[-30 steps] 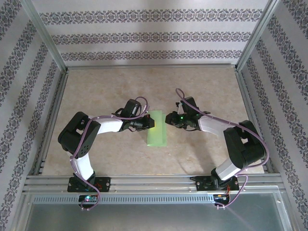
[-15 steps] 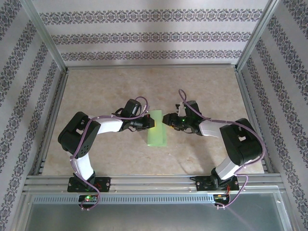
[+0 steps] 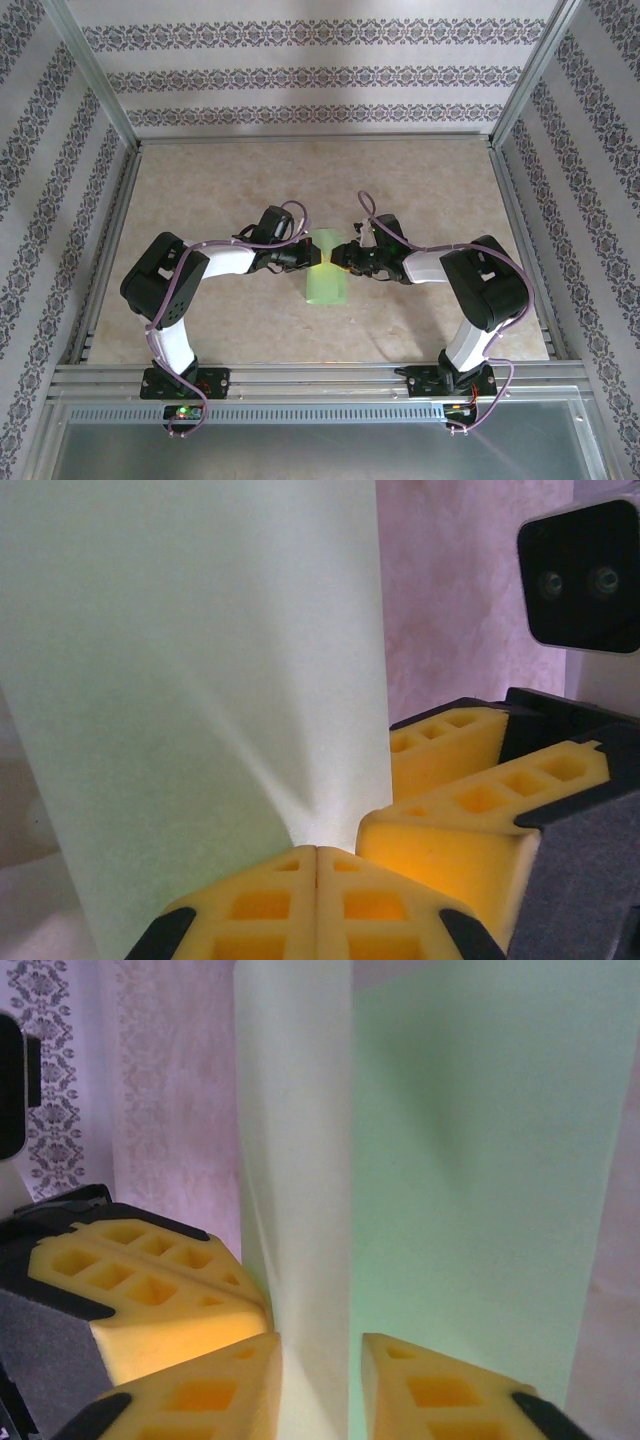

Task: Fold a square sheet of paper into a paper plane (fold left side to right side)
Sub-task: First fold in half a square sheet of paper at the center of the table.

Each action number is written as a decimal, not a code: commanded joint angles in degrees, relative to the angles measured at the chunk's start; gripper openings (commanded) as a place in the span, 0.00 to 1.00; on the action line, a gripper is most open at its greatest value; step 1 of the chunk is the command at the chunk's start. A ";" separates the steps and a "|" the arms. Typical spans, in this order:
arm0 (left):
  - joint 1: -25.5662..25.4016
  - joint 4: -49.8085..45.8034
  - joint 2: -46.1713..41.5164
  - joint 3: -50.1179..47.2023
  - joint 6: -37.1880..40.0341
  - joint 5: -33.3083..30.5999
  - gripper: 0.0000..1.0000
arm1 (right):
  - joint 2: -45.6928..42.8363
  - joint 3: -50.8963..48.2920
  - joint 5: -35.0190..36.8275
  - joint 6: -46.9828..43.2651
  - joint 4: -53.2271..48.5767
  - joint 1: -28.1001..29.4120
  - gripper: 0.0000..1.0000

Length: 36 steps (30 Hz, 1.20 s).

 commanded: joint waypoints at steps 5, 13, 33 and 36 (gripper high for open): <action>-0.99 0.99 -2.73 0.08 -0.25 -1.43 0.10 | 0.27 -0.10 1.58 -0.93 -0.56 0.29 0.04; -1.03 -5.65 -10.58 -2.87 1.48 -11.50 0.38 | -0.54 1.42 5.37 -3.97 -6.47 0.40 0.03; -3.52 -14.90 -4.14 2.16 3.34 -14.72 0.57 | 0.25 3.81 6.51 -5.98 -10.32 1.00 0.04; -3.80 -15.69 -3.00 2.61 2.92 -14.87 0.57 | 0.25 3.90 6.55 -6.21 -10.88 1.00 0.04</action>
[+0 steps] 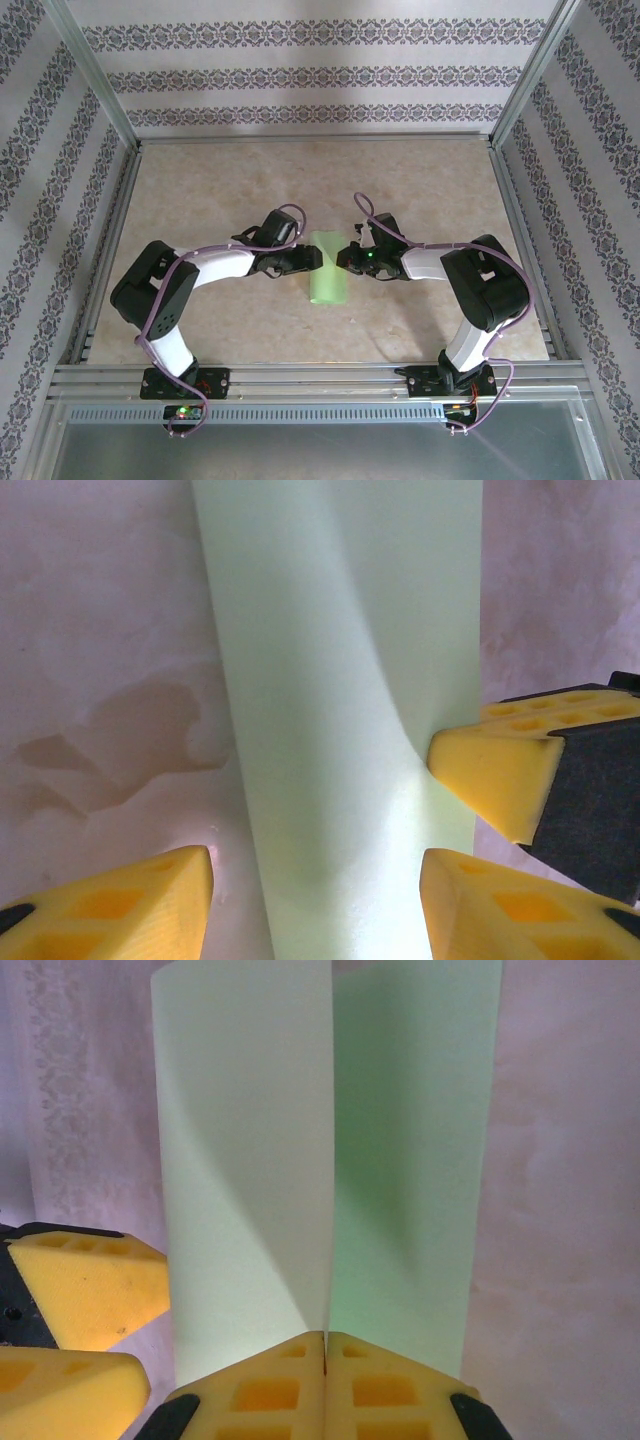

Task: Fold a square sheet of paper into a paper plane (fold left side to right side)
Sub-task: First fold in half a square sheet of paper at the center of the table.

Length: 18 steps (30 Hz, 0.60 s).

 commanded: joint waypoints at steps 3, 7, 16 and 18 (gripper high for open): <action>-0.96 -3.15 2.78 2.06 0.18 -0.40 0.57 | 0.23 1.19 0.47 -1.92 -1.90 0.50 0.04; -1.33 -3.45 4.39 3.09 -0.33 -0.46 0.56 | 0.14 1.28 0.67 -2.21 -2.52 0.59 0.05; -2.68 -6.40 6.87 5.23 -0.20 -2.85 0.46 | -0.63 1.37 1.18 -2.74 -4.19 0.58 0.12; -2.91 -7.30 7.44 5.57 -0.22 -3.58 0.41 | -1.15 1.37 1.35 -2.74 -4.45 0.59 0.16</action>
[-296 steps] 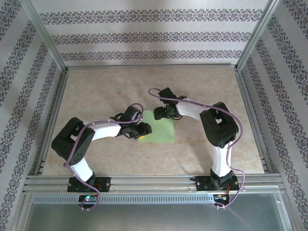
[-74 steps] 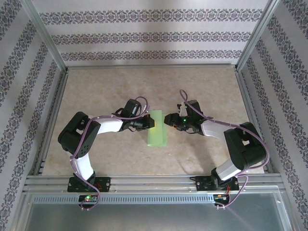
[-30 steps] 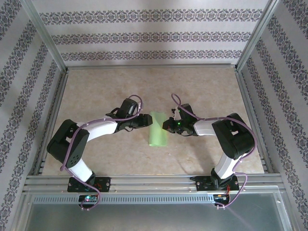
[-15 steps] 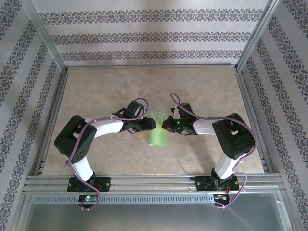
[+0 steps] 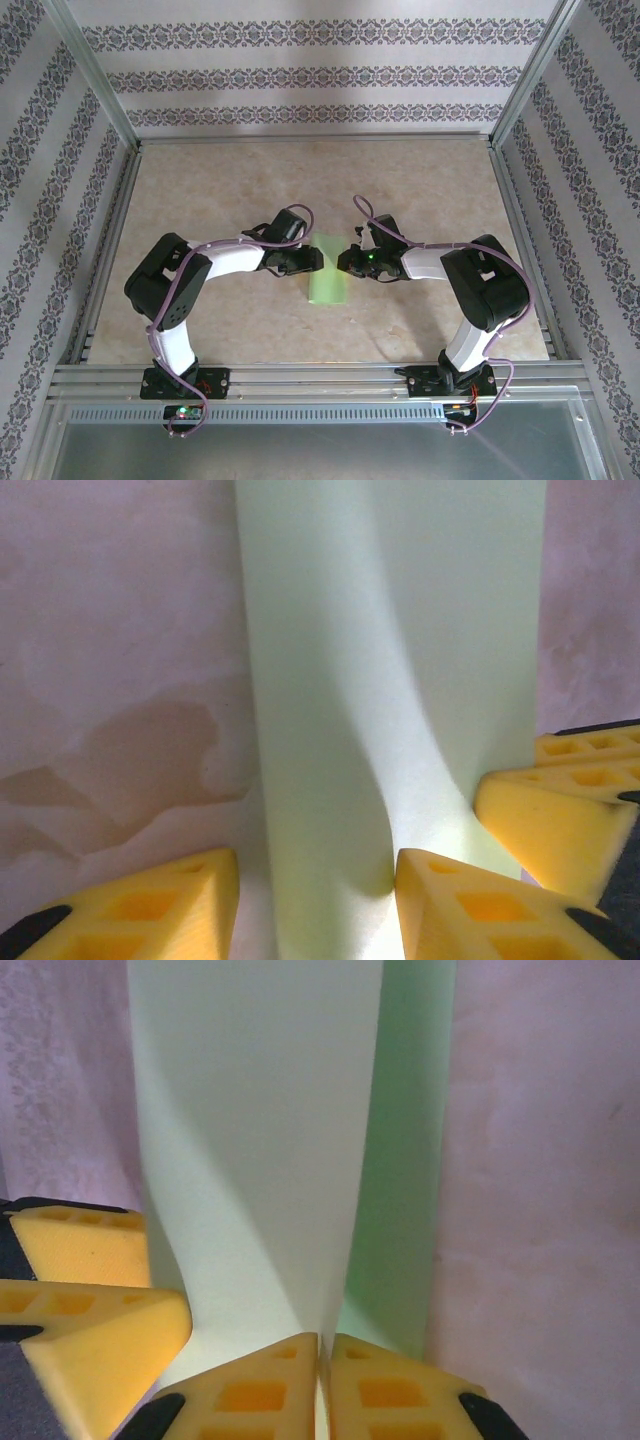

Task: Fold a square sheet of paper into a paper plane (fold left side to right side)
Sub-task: First fold in half a square sheet of paper at the center of the table.

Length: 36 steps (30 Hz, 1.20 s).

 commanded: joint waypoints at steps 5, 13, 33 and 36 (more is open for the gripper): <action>-2.61 -4.29 4.26 2.17 -0.25 -2.40 0.38 | -3.47 1.78 2.65 -2.48 -4.85 0.43 0.27; -3.33 -6.60 5.49 3.30 -1.19 -4.36 0.38 | -10.42 2.18 10.37 -7.41 -16.32 -0.89 0.35; -5.55 -11.78 8.71 7.62 -1.63 -6.81 0.44 | -17.59 -1.34 13.22 -9.82 -19.76 -5.48 0.43; -5.79 -12.08 9.01 8.03 -1.60 -6.80 0.44 | -17.58 -1.42 13.07 -10.04 -19.75 -5.48 0.43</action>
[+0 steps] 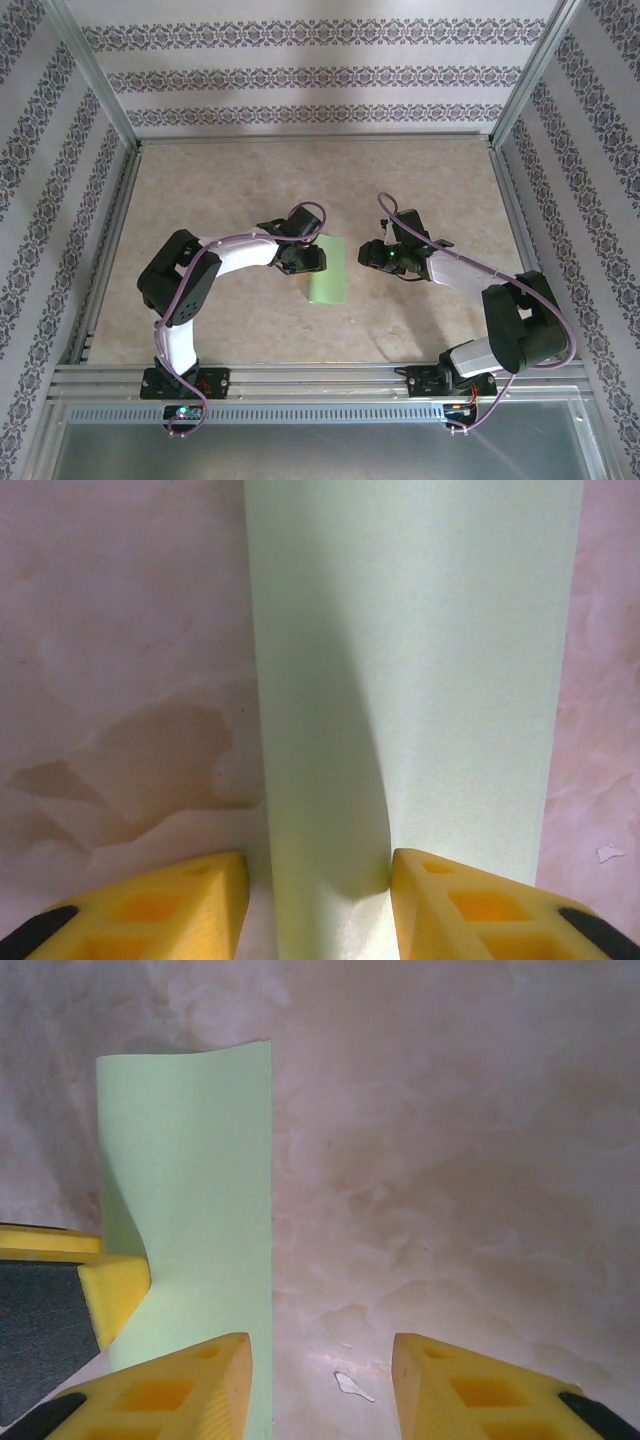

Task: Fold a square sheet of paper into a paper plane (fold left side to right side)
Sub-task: First fold in half a square sheet of paper at the center of the table.

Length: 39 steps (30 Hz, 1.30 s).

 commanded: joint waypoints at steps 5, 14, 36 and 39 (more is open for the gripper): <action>-2.54 -0.66 5.56 0.10 -0.69 1.37 0.44 | -1.03 -0.92 0.36 -1.32 -0.65 -0.42 0.43; -2.80 -1.58 6.80 1.61 -0.43 1.75 0.45 | -0.41 -0.75 -0.61 -1.29 -0.28 -0.43 0.44; -3.09 -2.56 7.94 2.84 0.20 1.97 0.47 | 1.72 0.07 -2.11 -0.71 1.15 1.03 0.47; -3.15 -2.59 7.94 2.89 0.41 2.04 0.47 | 1.76 0.13 -2.11 -0.71 1.12 1.07 0.47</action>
